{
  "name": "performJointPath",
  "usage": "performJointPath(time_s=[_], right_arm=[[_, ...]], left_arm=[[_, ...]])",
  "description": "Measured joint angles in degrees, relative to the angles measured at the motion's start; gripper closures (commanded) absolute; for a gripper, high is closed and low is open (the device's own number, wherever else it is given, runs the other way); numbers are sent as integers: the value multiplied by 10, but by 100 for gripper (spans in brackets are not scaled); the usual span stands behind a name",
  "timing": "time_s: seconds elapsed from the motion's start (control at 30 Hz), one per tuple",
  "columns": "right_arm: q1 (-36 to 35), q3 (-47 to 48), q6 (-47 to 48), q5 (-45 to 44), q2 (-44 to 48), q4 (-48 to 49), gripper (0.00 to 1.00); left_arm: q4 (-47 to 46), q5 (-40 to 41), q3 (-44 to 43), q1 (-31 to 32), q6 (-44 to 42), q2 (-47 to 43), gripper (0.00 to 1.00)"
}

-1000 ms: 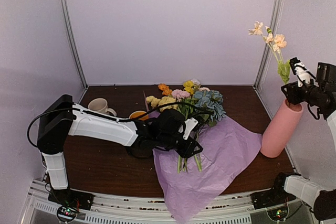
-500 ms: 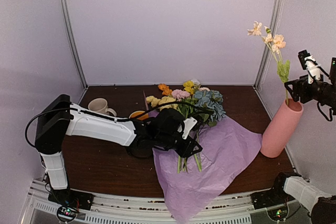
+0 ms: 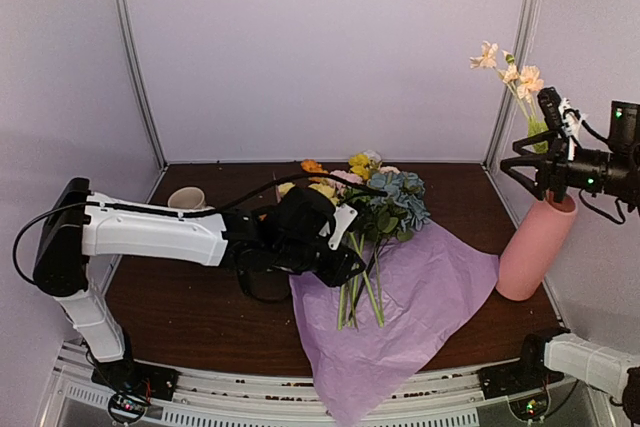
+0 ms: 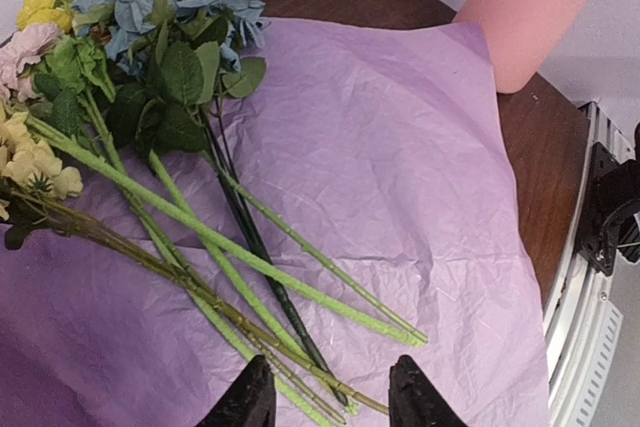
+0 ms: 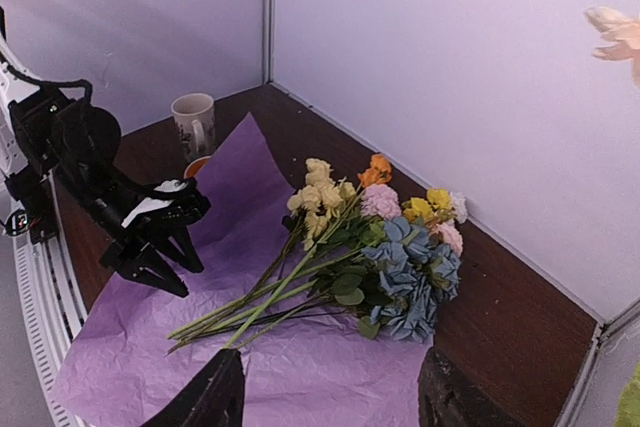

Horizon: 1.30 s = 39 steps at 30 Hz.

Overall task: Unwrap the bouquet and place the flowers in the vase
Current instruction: Place the fake flower in the vase, then pick up the fake flower from the flattened wrapping paper.

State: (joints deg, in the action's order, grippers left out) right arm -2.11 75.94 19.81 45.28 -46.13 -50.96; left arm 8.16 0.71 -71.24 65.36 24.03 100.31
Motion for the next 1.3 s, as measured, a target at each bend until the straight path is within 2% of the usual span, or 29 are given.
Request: performJointPath(time_s=[0.1,0.23,0.37,0.5,0.7,1.0,1.3], right_arm=[[-116,-14,19,-34,-31,8,42],[-223,-88,18,-60,-44,47,43],[-276,-172,3,-81,-67,109,43],[-288,-250,-6,-106,-111,177,43],[-288,-333,4,-135,-116,253,42],[-288,-335,19,-158,-125,291,41],[-288,-335,28,-172,-131,293,41]], left_arm=[[39,37,-8,0,11,-4,60],[75,84,-8,-3,48,-8,61],[111,112,-17,-11,88,-8,62],[142,124,-54,-23,136,6,63],[156,110,-86,-35,185,61,61],[163,75,-103,-67,257,130,67],[143,56,-151,-87,286,180,61]])
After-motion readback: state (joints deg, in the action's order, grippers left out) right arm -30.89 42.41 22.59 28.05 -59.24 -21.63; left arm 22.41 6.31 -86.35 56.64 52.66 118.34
